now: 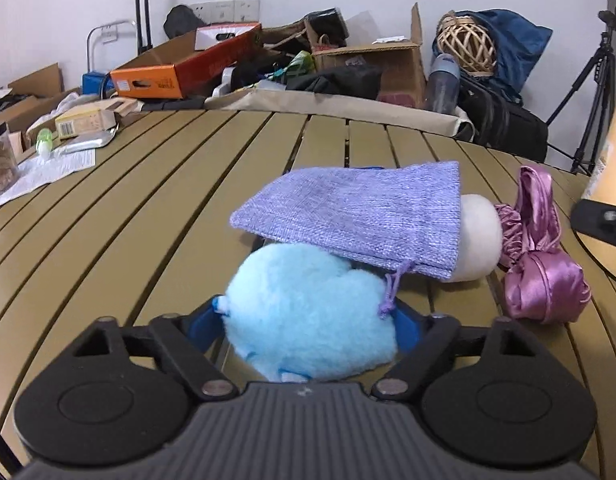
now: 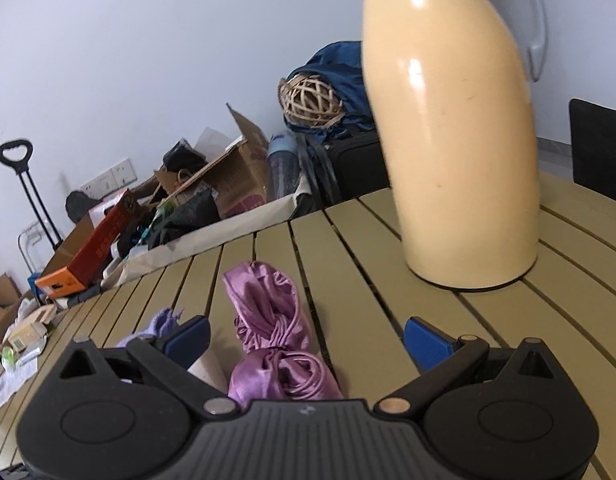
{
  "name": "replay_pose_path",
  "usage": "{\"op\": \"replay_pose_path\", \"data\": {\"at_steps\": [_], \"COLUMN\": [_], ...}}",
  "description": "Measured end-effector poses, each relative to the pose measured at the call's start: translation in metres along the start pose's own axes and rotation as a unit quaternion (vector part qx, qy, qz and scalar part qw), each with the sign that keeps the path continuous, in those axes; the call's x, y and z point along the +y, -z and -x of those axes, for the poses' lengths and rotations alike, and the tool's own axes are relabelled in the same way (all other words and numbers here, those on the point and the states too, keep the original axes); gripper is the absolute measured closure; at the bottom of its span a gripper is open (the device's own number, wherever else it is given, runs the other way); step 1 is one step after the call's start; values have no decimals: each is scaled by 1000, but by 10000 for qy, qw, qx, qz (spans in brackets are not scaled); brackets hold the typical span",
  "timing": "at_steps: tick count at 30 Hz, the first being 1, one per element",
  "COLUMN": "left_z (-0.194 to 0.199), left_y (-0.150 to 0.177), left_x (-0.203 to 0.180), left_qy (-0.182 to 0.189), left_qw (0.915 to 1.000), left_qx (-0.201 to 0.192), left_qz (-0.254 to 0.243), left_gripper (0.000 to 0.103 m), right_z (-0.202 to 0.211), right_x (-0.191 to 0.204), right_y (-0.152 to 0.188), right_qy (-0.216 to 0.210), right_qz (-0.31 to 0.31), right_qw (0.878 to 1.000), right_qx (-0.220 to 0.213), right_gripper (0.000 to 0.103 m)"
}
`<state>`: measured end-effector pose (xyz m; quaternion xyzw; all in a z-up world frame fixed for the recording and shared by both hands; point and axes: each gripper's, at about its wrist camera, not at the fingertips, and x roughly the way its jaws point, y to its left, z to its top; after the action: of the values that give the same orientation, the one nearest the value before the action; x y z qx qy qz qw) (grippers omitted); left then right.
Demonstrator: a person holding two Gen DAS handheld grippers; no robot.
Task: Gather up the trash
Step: 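Reach the left gripper to the blue plush while right gripper approaches the pink bow, then close the left gripper on the blue plush while right gripper grasps the pink bow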
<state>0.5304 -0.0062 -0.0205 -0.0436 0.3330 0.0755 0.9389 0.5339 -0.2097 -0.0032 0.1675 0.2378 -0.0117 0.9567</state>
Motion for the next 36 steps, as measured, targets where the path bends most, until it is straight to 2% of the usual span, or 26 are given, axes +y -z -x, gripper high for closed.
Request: {"op": "replay_pose_path", "data": {"at_steps": [1,4,13,19,28,32,36], "left_z": [1,5,38,56,56,51,46], "left_y": [1,3,-8,-16,-21,-22,-21], "left_x": [0,3,32,48,71,76,79], "left_qy": [13,-8,-58,-284,-544,-614,-639], "left_qw": [10000,9999,9983,9951,9920,9916,9915], "left_qx": [-23,-78,-480,-816,-876,-838,-770], "left_qz": [-31,-69,336,488,724,773,829], "left_gripper": [30,32,32,32,32,32,32], "right_z": [-2,-9,-23,-33,-49,-55,-62], "right_x": [2,8,19,25,37,40,44], "right_y": [0,0,-4,0,5,7,9], "right_qy": [0,30,354,434,578,784,799], "right_qz": [50,202,507,715,990,1119,1258], "right_qw": [10000,9997,9975,9952,9908,9877,9852], "right_qx": [32,120,342,517,718,764,847], "right_gripper": [0,0,0,0,0,4,15]}}
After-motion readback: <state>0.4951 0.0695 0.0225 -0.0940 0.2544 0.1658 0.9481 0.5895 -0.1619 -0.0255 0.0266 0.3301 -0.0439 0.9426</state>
